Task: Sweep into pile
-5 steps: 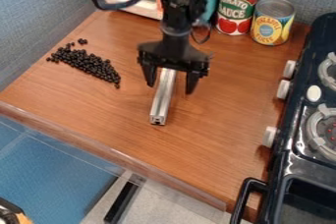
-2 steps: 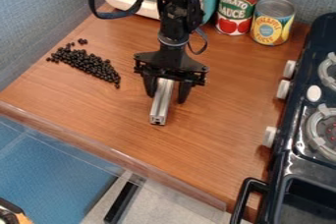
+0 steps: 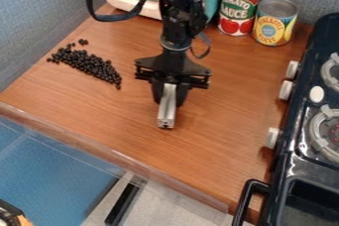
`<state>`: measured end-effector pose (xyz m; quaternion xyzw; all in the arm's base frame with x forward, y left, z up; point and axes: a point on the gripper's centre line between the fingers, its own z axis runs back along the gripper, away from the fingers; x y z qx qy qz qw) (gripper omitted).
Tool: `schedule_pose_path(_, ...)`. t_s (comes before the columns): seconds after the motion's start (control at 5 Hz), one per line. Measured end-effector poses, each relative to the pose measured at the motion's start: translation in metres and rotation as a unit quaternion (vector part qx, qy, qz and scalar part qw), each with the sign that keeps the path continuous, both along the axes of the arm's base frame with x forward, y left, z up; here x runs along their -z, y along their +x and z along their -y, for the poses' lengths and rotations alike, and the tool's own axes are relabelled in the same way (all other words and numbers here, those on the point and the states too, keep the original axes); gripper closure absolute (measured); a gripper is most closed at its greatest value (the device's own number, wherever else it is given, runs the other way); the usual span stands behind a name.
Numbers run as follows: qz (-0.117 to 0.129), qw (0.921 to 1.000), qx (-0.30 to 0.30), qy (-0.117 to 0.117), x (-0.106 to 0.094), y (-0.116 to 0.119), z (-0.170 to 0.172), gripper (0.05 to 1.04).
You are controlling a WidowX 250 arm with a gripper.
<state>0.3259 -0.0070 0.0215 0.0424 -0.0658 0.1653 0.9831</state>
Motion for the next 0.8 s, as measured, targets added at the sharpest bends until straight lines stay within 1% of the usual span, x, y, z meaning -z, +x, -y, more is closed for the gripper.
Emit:
schedule_pose_path(0.2, 0.022, 0.9966, -0.076, -0.025, -0.018, 0.012, 0.007, 0.699)
schedule_pose_path(0.4, 0.053, 0.9840, -0.164, -0.046, -0.038, 0.032, 0.010, 0.699)
schedule_pose_path(0.6, 0.073, 0.9610, -0.260, -0.061, -0.052, 0.043, 0.007, 0.699)
schedule_pose_path(0.8, 0.083, 0.9259, -0.361, -0.072, -0.055, 0.052, -0.007, 0.699)
